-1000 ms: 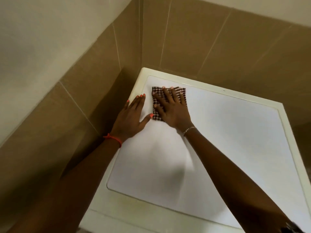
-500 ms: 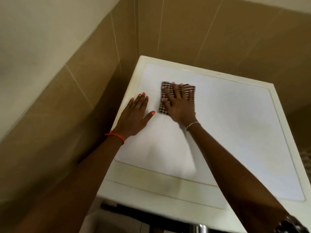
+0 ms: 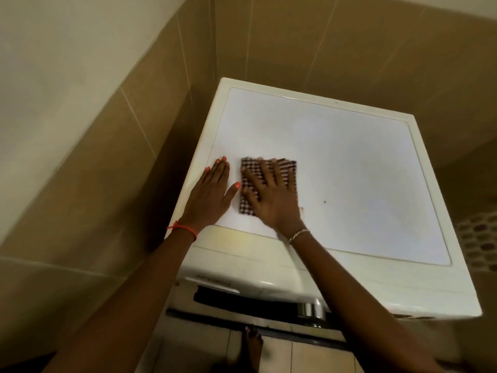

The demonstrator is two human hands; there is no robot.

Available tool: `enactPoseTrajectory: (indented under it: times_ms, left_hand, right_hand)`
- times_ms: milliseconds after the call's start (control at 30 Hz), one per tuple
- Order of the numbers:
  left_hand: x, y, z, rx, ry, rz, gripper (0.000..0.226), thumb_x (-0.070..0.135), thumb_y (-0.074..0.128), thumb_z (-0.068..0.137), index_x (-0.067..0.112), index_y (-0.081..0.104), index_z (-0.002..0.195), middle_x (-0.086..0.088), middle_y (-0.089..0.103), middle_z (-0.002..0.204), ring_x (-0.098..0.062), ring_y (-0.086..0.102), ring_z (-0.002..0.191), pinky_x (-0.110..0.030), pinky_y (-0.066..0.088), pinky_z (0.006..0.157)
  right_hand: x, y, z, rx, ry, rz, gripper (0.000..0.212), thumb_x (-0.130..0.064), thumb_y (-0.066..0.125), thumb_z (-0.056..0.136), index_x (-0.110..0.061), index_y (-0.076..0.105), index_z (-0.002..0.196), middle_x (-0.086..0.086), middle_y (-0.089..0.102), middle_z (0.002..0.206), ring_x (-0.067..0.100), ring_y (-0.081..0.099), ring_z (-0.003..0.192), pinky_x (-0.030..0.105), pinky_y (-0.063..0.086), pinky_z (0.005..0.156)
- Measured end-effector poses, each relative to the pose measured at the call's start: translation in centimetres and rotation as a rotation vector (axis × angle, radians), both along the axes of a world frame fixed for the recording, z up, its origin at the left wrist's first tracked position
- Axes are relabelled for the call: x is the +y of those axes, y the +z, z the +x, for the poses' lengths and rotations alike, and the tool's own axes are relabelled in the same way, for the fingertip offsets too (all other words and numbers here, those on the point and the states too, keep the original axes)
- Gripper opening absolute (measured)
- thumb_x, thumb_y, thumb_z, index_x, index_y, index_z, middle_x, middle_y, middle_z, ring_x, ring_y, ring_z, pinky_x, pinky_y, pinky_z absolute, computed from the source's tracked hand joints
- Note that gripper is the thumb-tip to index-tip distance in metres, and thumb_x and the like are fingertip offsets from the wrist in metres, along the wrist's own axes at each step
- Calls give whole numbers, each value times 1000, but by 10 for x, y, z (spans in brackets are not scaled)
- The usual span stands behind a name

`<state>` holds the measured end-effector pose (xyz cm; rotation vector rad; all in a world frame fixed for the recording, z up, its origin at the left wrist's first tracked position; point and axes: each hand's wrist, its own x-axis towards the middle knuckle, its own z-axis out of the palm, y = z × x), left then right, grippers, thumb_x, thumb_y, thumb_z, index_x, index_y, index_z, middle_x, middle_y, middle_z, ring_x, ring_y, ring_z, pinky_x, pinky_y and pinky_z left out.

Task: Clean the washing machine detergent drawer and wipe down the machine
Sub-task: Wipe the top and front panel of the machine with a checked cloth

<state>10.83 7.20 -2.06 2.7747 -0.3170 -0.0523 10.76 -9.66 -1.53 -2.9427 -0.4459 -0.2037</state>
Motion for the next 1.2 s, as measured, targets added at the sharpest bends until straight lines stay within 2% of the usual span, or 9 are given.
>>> enactPoseTrajectory:
  times_ms: [133, 267, 367, 433, 533, 667, 767, 1000, 1200]
  left_hand:
    - [2, -1, -28, 9, -12, -13, 95, 70, -9, 80, 6, 9, 148, -7, 4, 158, -15, 1, 146, -26, -3, 116]
    - [0, -3, -52, -14, -14, 54, 103, 71, -22, 74, 6, 10, 148, -8, 4, 157, -17, 1, 146, -30, -2, 117]
    - [-4, -2, -67, -20, 9, 42, 97, 69, -15, 78, 6, 12, 148, -7, 6, 157, -16, 2, 146, -28, -1, 117]
    - [-6, 0, -72, -6, 37, -21, 86, 61, -5, 83, 7, 12, 148, -6, 7, 157, -14, 3, 146, -26, -2, 116]
    - [-7, 2, -75, 28, 70, -104, 72, 47, 8, 89, 6, 15, 147, -5, 11, 157, -12, 5, 145, -22, -3, 115]
    - [-9, 0, -82, -24, 71, -41, 83, 59, 6, 85, 4, 18, 147, -7, 12, 157, -15, 7, 146, -28, 0, 117]
    - [-14, -2, -86, -60, 67, 71, 89, 61, 0, 81, 3, 20, 146, -9, 13, 157, -18, 7, 146, -36, 1, 117]
    - [-29, -5, -72, -62, 79, 189, 90, 60, -1, 80, 2, 17, 147, -13, 10, 157, -24, 6, 146, -54, 0, 113]
    - [-56, -5, -37, -36, 85, 183, 86, 60, 6, 83, 2, 19, 146, -15, 12, 156, -27, 9, 145, -62, 2, 109]
  right_hand:
    - [-11, 1, -63, 48, 98, 29, 57, -58, 16, 92, -36, 34, 142, 3, 30, 152, 29, 20, 143, 53, 9, 113]
    - [-47, -1, -75, 65, -36, 30, 66, -65, 5, 90, -37, 35, 141, 1, 30, 152, 26, 20, 143, 55, 15, 114]
    - [-28, 4, -68, 101, -176, 47, 66, -62, 9, 87, -36, 34, 142, 3, 25, 154, 29, 14, 144, 55, 2, 114]
    - [-4, 6, -72, 135, -132, 34, 67, -60, 6, 85, -37, 29, 144, 3, 16, 157, 30, 6, 145, 54, -6, 112]
    - [13, 8, -96, 143, 23, 14, 63, -58, 6, 88, -38, 23, 145, 1, 11, 158, 28, 2, 146, 54, -7, 112]
    - [-20, 4, -139, 130, 45, 24, 58, -59, 7, 92, -40, 19, 145, -2, 10, 157, 26, 1, 145, 54, -2, 116]
    - [-61, -1, -156, 69, -73, -1, 58, -60, 7, 93, -37, 23, 145, -1, 19, 155, 26, 13, 144, 51, 5, 112]
    - [-77, 4, -91, 133, -383, 30, 68, -61, 2, 84, -39, 17, 147, 0, 10, 158, 26, 1, 146, 54, -2, 115]
    - [-69, 1, -89, 87, -54, 28, 63, -63, 7, 91, -37, 28, 144, -1, 20, 156, 24, 11, 145, 52, 5, 116]
